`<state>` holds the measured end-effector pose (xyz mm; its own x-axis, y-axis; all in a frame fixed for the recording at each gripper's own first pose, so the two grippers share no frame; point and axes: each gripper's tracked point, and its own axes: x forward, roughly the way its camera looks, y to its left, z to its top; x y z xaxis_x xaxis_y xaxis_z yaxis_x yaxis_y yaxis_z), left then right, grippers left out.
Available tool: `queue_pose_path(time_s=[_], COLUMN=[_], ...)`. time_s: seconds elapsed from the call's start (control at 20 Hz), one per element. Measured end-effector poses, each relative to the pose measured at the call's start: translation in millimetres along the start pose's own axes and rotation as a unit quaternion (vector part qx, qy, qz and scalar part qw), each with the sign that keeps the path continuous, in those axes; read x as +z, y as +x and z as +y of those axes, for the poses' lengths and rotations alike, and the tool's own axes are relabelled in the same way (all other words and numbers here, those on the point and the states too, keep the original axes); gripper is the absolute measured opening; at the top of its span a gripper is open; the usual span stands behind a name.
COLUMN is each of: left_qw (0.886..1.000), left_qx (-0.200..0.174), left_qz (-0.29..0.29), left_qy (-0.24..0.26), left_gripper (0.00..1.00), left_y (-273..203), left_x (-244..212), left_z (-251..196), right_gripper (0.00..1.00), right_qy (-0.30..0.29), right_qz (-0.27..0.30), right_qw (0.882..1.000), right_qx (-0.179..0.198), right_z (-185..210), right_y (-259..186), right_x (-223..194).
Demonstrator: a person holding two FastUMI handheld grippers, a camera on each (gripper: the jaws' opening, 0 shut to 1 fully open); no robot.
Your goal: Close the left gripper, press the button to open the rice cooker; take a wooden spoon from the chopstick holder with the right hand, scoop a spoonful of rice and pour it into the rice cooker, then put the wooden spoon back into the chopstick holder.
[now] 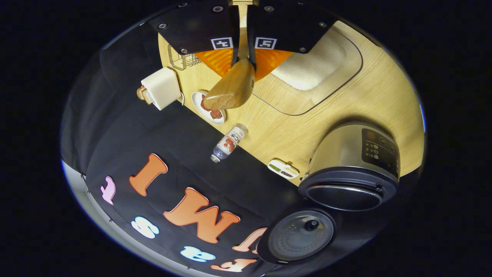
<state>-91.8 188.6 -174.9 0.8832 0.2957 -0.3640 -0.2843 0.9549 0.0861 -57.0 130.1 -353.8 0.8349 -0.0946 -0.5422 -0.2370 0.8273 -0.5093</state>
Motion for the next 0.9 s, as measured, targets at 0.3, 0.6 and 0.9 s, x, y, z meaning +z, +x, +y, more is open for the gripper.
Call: queue_pose_path(time_s=[0.3, 0.6, 0.9], left_qw=[1.000, 1.000, 1.000], left_qx=[-0.002, -0.006, -0.012], left_qz=[0.003, 0.006, 0.009], left_qy=[0.006, 0.008, 0.007], left_gripper=[0.89, 0.89, 0.89], left_y=[2.6, 4.1, 8.6], left_x=[-2.0, -2.6, -3.9], left_z=[2.7, 5.4, 4.2], right_gripper=[0.07, 0.07, 0.07], right_qy=[0.043, 0.115, 0.195], right_qz=[0.018, 0.037, 0.050], right_qw=[0.999, 0.992, 0.979], right_qx=[0.020, 0.020, 0.034], right_z=[15.4, 12.8, 11.3], right_y=[-2.3, 0.2, -2.1], right_x=[-4.9, -0.4, 5.6])
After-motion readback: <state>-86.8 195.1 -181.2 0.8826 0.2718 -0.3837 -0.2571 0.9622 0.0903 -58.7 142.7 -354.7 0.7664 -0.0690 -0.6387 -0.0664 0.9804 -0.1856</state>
